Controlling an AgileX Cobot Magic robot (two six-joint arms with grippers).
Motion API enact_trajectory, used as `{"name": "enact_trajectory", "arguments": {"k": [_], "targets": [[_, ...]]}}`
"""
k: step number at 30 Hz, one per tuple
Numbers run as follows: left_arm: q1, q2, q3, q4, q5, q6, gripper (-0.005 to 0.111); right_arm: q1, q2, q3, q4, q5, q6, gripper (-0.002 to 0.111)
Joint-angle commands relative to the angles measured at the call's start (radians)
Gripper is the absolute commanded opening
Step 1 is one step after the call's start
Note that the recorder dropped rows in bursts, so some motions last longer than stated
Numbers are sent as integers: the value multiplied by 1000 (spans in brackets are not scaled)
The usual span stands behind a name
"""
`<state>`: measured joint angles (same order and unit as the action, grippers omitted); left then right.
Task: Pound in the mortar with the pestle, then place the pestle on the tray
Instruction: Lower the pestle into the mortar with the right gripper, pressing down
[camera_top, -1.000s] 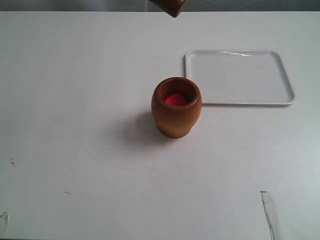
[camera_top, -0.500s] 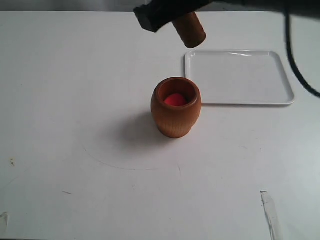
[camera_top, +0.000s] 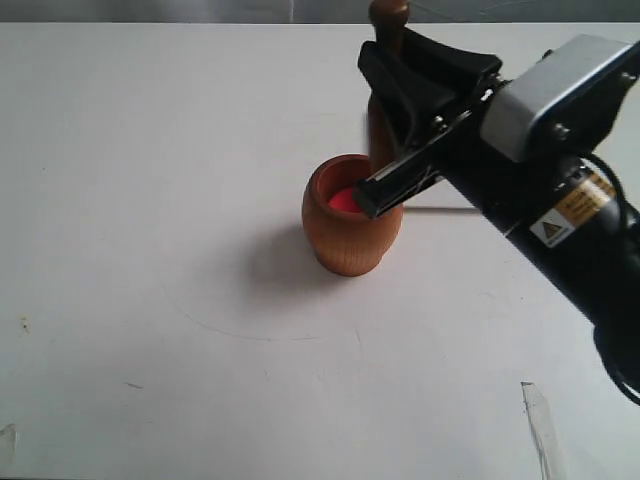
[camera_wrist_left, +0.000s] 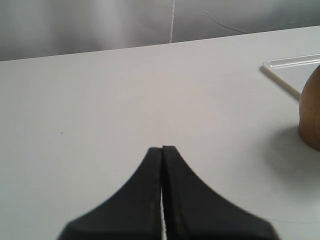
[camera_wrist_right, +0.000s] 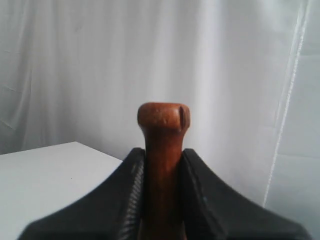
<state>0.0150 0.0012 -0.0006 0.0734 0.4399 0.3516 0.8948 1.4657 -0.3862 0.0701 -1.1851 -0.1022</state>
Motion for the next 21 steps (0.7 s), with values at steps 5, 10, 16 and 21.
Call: {"name": "enact_trajectory", "arguments": {"k": [5,10,16,21], "targets": [[-8,-1,1,-7,-3,-8,0,3,203,-119,20,-36,52,0],[-8,-1,1,-7,-3,-8,0,3,256,-139,32,-36,73,0],[-8,-1,1,-7,-3,-8,0,3,383,-139,72,-36,76,0],[-8,-1,1,-7,-3,-8,0,3,430,-139,128,-36,76,0]]}}
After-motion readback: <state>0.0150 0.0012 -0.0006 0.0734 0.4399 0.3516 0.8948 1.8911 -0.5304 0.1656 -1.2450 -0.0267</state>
